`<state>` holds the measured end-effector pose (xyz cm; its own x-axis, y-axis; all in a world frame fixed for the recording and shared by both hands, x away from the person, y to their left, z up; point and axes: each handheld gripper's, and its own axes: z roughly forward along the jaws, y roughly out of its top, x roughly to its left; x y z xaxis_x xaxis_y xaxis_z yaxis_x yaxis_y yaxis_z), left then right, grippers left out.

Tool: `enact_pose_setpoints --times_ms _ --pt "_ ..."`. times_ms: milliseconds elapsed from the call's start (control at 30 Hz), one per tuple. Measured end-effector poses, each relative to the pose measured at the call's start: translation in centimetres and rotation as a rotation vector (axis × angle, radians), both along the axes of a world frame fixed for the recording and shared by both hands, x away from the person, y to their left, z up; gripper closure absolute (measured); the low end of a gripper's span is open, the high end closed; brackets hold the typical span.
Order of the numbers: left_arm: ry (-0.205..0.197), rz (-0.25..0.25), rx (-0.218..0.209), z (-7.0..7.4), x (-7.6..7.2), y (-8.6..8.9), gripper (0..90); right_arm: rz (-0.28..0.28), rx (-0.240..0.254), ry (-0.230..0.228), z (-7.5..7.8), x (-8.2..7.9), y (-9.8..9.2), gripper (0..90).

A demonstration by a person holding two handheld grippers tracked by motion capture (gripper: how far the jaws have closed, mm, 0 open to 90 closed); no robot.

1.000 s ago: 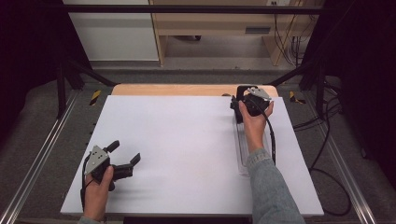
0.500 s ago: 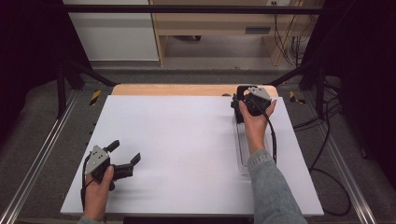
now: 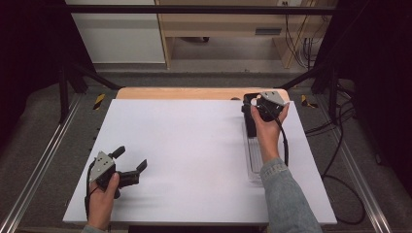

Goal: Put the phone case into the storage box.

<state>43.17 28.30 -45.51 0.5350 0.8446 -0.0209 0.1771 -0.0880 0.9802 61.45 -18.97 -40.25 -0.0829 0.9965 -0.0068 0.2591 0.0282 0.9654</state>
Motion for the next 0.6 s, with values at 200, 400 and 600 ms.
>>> enact_pose_setpoints --times_ms 200,400,600 --pt "0.000 -0.002 0.000 -0.02 0.02 -0.03 2.4 0.003 0.009 0.006 0.01 -0.13 -0.29 5.2" --pt "0.000 -0.002 -0.002 0.00 0.01 -0.01 2.4 0.013 0.030 0.005 0.31 -0.21 -0.32 5.2" --pt "-0.002 -0.002 -0.001 0.06 0.00 0.04 2.4 0.034 0.050 0.011 0.73 -0.46 -0.22 5.1"
